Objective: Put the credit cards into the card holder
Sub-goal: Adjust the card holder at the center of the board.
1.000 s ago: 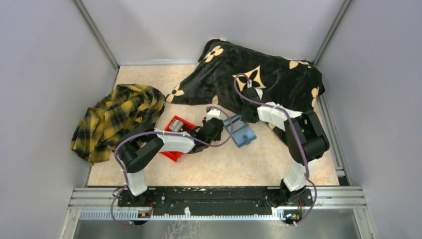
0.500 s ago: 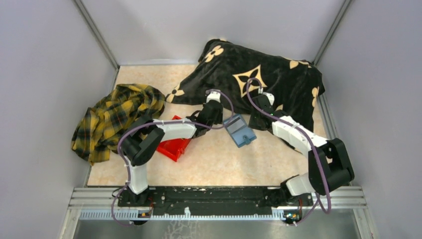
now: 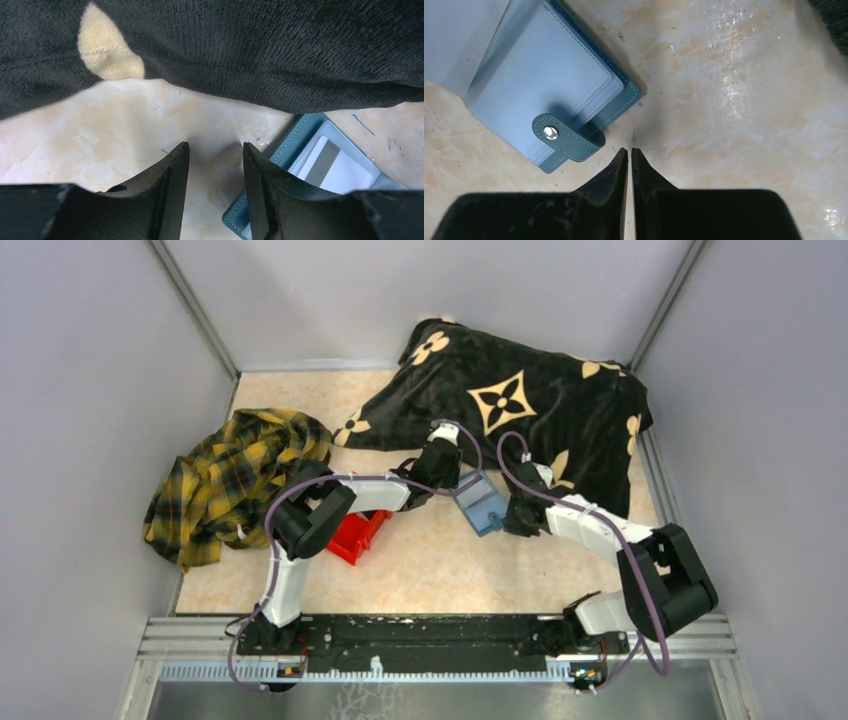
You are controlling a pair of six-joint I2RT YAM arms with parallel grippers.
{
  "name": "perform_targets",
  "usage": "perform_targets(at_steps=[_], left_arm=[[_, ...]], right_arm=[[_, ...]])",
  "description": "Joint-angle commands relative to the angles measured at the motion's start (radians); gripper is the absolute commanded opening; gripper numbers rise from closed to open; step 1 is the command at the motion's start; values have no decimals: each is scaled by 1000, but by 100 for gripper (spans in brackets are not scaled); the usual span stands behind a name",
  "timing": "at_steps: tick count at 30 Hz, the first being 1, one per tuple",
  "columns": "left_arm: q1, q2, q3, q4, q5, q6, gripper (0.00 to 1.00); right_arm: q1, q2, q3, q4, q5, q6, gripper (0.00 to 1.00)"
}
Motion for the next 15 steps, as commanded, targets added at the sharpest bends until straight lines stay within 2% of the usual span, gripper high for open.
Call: perform_targets(at_steps=[1,5,15], left_arm=[[2,40,16,-6,35,9,50],[2,24,-34,14,41,-2,50],[-5,-71,-267,92,61,-88,48]], right_arm=[[7,11,-2,38,-7,32,7],[5,70,9,66,0,37,7],[-9,186,106,85,36,-4,7]])
